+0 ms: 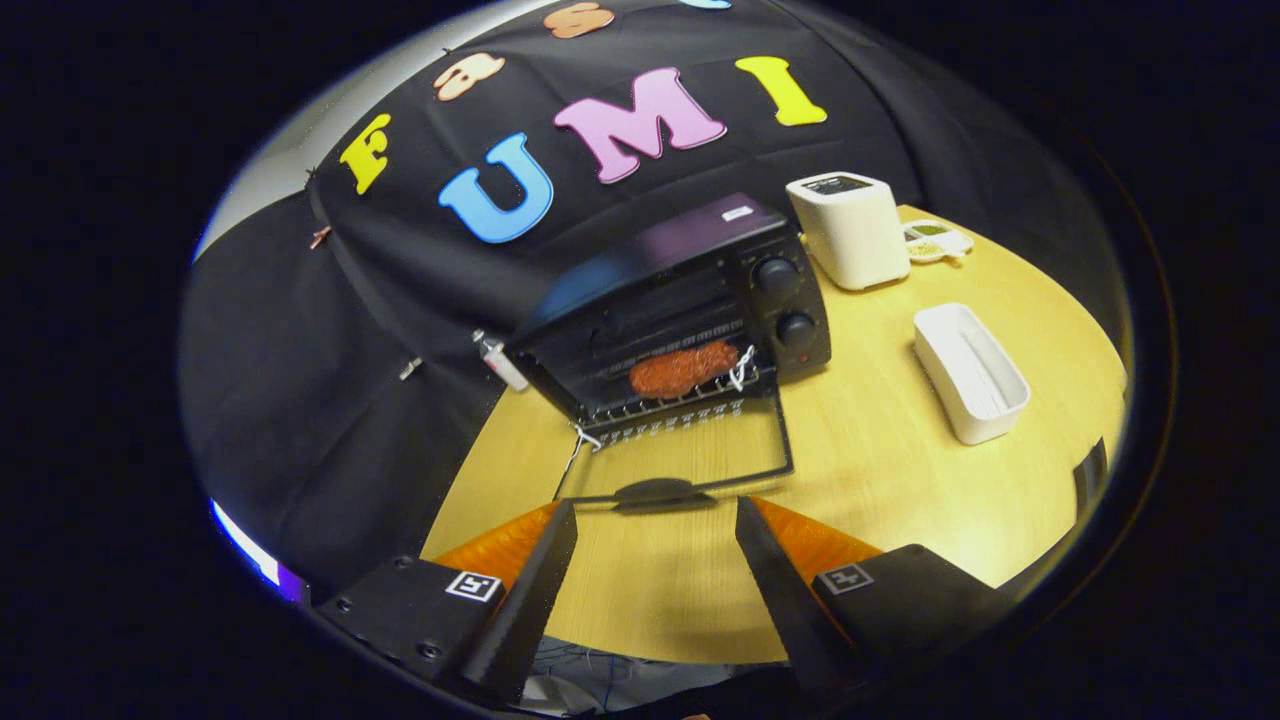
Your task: Open the toaster oven, put the food inside, and close the toaster oven door.
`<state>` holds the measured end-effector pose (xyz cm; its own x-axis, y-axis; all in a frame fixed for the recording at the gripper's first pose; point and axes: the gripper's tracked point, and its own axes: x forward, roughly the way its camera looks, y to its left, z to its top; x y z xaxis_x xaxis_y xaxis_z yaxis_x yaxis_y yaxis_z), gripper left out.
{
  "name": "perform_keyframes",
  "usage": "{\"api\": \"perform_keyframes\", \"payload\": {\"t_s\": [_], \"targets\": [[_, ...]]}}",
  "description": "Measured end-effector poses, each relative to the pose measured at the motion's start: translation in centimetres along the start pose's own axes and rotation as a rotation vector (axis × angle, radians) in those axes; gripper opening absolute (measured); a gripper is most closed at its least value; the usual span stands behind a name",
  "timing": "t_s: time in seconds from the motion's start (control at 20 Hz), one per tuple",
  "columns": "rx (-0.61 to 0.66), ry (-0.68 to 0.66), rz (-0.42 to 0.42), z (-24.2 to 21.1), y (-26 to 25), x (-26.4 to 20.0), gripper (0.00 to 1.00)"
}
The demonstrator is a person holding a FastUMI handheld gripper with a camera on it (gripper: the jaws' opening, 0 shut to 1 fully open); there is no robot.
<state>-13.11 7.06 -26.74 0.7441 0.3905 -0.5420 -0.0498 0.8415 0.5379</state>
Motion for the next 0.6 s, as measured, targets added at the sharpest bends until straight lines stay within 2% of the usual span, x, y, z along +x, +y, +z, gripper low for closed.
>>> {"api": "perform_keyframes", "payload": {"t_s": [0.2, 0.3, 0.6], "targets": [[-0.138, 0.127, -0.102, -3.9, -0.2, 3.0, 0.98], [-0.157, 0.196, -0.180, -5.3, -1.2, 4.7, 0.99], [-0.192, 0.321, -0.320, -7.5, -2.5, 9.0, 0.99]]}}
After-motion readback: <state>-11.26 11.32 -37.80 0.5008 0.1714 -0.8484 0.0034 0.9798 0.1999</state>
